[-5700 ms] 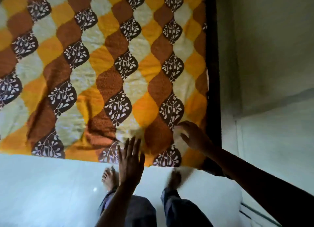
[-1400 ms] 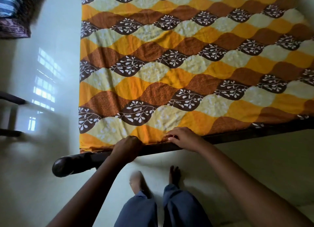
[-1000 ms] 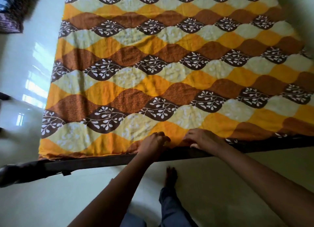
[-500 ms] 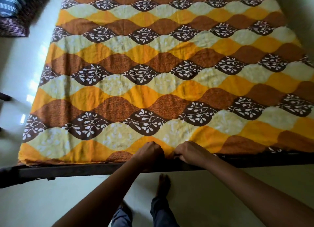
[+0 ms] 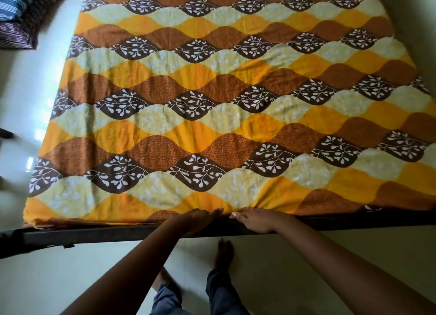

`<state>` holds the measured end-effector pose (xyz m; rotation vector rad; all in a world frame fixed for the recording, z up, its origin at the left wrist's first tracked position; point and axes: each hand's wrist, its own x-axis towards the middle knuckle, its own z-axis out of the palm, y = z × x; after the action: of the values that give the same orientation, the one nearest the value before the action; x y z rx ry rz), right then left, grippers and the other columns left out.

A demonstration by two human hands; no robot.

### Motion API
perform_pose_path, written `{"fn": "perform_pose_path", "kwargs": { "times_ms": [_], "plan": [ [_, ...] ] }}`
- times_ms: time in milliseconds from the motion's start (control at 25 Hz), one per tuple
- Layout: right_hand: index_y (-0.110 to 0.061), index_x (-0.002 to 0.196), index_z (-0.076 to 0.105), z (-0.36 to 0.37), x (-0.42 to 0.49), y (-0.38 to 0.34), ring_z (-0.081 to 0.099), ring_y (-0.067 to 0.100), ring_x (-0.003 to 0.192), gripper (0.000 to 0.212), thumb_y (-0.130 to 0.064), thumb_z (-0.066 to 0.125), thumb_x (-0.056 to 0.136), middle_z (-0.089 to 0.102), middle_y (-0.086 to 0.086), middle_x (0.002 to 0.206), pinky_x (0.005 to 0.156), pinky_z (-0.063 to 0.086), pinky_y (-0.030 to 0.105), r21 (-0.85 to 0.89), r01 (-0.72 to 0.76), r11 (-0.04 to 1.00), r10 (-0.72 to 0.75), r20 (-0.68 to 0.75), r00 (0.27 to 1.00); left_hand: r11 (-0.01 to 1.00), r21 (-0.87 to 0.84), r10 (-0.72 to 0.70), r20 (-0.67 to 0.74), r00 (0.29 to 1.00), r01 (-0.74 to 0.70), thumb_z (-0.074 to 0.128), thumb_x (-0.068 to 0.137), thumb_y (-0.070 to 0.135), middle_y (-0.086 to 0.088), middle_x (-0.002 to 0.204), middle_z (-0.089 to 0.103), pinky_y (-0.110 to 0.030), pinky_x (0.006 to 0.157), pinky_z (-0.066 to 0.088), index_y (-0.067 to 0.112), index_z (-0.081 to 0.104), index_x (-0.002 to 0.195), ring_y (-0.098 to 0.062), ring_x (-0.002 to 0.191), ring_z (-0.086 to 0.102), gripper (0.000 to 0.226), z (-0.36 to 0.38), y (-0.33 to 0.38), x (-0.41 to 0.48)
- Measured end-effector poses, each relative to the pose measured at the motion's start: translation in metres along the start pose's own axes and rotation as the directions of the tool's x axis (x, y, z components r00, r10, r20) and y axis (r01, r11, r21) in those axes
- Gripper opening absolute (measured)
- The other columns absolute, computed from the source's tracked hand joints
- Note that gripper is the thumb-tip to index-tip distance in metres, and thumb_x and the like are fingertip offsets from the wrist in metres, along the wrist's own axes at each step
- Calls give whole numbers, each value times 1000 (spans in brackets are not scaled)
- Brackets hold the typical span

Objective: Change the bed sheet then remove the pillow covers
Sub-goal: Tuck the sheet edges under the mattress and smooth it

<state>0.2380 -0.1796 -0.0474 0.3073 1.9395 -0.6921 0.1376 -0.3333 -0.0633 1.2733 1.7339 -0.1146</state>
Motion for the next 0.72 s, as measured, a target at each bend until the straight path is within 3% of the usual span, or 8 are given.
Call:
{"fn": "perform_pose_path", "kwargs": {
  "times_ms": [40, 120, 200, 280, 360, 440, 600, 720],
  "plan": [
    [-21, 146, 32, 3, -4, -1, 24, 26, 141, 54, -47, 18, 100, 25, 10, 154, 113, 22, 38, 40, -3, 999, 3, -5, 1000, 999, -41, -32, -1, 999, 32, 26, 97, 50, -16, 148, 33, -34, 107, 26, 6, 37, 140, -30, 135, 33, 63, 2, -4, 0],
    [-21, 141, 40, 5, -8, -2, 33, 26, 136, 50, -45, 24, 100, 35, 11, 149, 107, 29, 33, 86, 23, 996, -18, -60, 998, 979, -178, -105, -44, 994, 95, 39, 98, 36, -15, 135, 50, -31, 94, 37, 5, 53, 128, -28, 122, 48, 45, 2, -4, -1],
    [-17, 128, 56, 5, -9, -3, 51, 22, 120, 39, -36, 40, 99, 55, 10, 133, 91, 39, 26, 132, 79, 988, -51, -209, 977, 926, -370, -174, -240, 955, 75, 50, 95, 22, -10, 116, 65, -25, 83, 43, 8, 65, 114, -22, 106, 60, 28, 7, -9, -6],
    [-15, 117, 65, 6, -10, -8, 59, 17, 107, 28, -26, 53, 94, 65, 5, 119, 86, 46, 25, 176, 163, 971, -75, -423, 903, 876, -483, -239, -424, 873, 6, 54, 93, 20, -6, 102, 71, -16, 72, 45, 10, 70, 105, -14, 89, 65, 22, 14, -15, -16],
    [-16, 110, 68, 7, -7, -24, 62, 12, 103, 21, -19, 59, 91, 68, 1, 113, 84, 48, 22, 239, 263, 935, -89, -560, 824, 875, -482, -245, -525, 815, -48, 56, 92, 21, -1, 102, 71, -2, 64, 40, 13, 69, 108, -4, 83, 62, 22, 20, -21, -29],
    [-15, 108, 69, 9, 1, -50, 62, 12, 102, 21, -16, 63, 88, 68, 2, 112, 85, 46, 18, 227, 356, 906, -162, -591, 790, 890, -453, -230, -543, 808, -51, 58, 90, 21, 2, 106, 69, 1, 62, 38, 15, 66, 114, 1, 85, 57, 25, 23, -35, -42],
    [-9, 112, 67, 19, 32, -99, 61, 22, 103, 30, -15, 69, 82, 67, 9, 113, 88, 47, 27, 41, 399, 916, -322, -518, 792, 929, -367, -175, -554, 814, -49, 67, 83, 14, -5, 102, 68, -12, 72, 43, 10, 67, 111, -14, 90, 63, 29, 32, -77, -75],
    [-6, 114, 63, 21, 50, -121, 60, 28, 103, 32, -15, 67, 84, 64, 13, 112, 86, 49, 35, -190, 327, 925, -379, -477, 793, 970, -238, -92, -537, 839, -46, 76, 75, 15, -4, 89, 69, -21, 68, 47, 13, 73, 96, -19, 83, 65, 22, 40, -115, -95]
  ]
}}
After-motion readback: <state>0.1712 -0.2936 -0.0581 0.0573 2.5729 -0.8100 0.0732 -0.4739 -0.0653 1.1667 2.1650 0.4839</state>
